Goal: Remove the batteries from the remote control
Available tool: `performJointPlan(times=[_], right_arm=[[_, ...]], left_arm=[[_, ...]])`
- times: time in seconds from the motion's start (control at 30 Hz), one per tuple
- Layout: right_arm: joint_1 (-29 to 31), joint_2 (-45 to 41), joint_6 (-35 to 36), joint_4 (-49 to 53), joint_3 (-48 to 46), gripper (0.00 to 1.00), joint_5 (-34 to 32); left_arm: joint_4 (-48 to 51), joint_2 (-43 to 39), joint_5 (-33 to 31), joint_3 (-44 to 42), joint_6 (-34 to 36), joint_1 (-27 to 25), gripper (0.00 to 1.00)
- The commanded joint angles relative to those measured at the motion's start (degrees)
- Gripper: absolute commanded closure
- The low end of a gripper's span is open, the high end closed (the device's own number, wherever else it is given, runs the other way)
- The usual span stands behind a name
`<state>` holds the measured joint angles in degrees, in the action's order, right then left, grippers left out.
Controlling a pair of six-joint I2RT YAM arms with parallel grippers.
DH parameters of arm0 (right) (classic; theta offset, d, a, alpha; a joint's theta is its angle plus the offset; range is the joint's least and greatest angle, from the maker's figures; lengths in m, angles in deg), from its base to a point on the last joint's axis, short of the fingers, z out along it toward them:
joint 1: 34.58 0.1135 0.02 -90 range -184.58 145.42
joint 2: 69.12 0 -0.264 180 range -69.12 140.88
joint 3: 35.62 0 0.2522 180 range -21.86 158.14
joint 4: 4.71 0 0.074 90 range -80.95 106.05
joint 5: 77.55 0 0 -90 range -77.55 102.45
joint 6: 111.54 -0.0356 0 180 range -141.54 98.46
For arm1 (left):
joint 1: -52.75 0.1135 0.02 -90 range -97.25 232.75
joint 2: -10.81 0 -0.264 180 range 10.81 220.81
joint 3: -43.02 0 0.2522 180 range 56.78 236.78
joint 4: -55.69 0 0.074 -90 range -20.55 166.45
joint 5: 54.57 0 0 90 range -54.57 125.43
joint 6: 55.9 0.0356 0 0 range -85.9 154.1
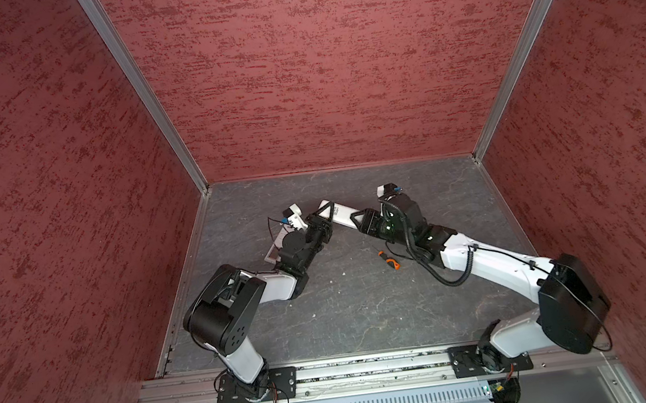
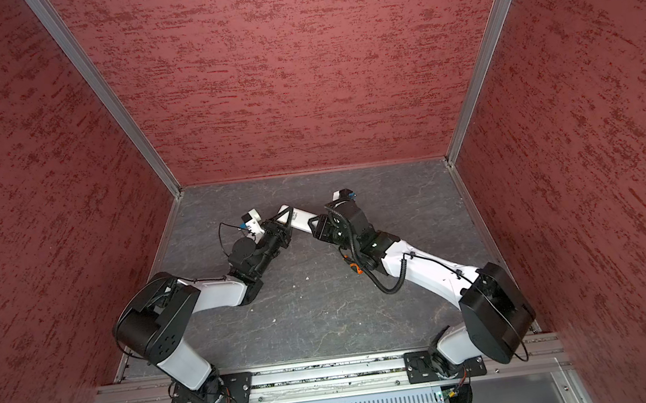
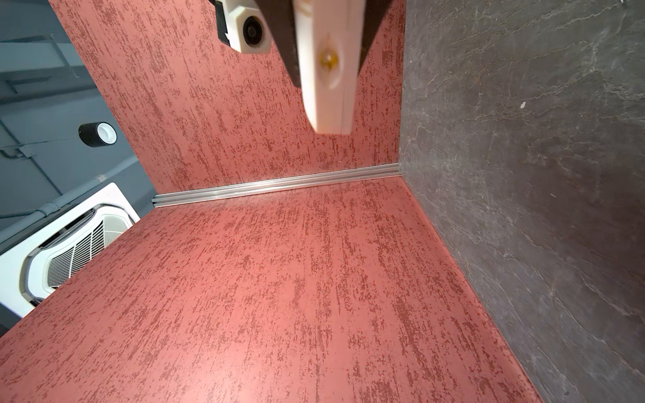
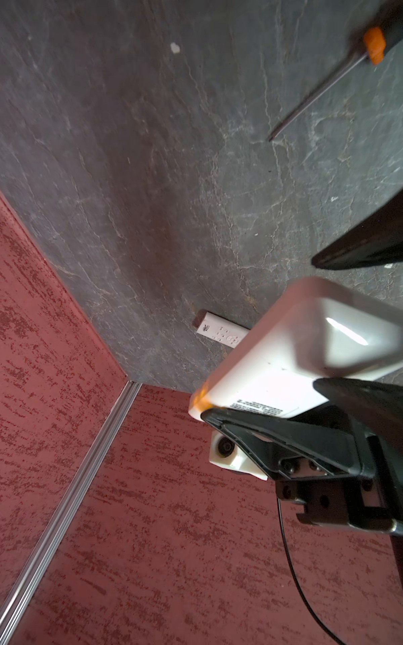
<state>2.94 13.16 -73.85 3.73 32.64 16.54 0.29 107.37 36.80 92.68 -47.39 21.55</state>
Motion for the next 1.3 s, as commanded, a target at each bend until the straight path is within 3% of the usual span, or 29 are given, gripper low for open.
performJointPlan(times=[0.0,0.27,0.57,0.93,1.27], right_arm=[[-0.9,-1.3,-4.9,-8.5,-3.2,0.51,3.6],[-1.9,-1.3,-7.8,-11.9,-5.1,0.56,5.6],[-2.0,0.1,-7.2,-10.4,-3.0,0.52,6.4],[-2.2,0.7,-7.5,-9.3,-3.1,0.65,5.6],[-2.6,-1.3,-6.8,-6.4,-4.8,0.67,4.2]], left_arm=[[-5.3,1.1,0.0,1.5,-0.5,-0.3,1.0],[-6.7,2.3,0.1,1.8,-1.1,-0.3,1.0],[-6.7,2.5,0.3,2.2,-0.9,-0.7,1.0],[-7.8,2.6,0.4,1.7,-1.4,-0.7,1.0],[-5.6,-0.2,2.0,0.8,-1.5,0.6,1.0]])
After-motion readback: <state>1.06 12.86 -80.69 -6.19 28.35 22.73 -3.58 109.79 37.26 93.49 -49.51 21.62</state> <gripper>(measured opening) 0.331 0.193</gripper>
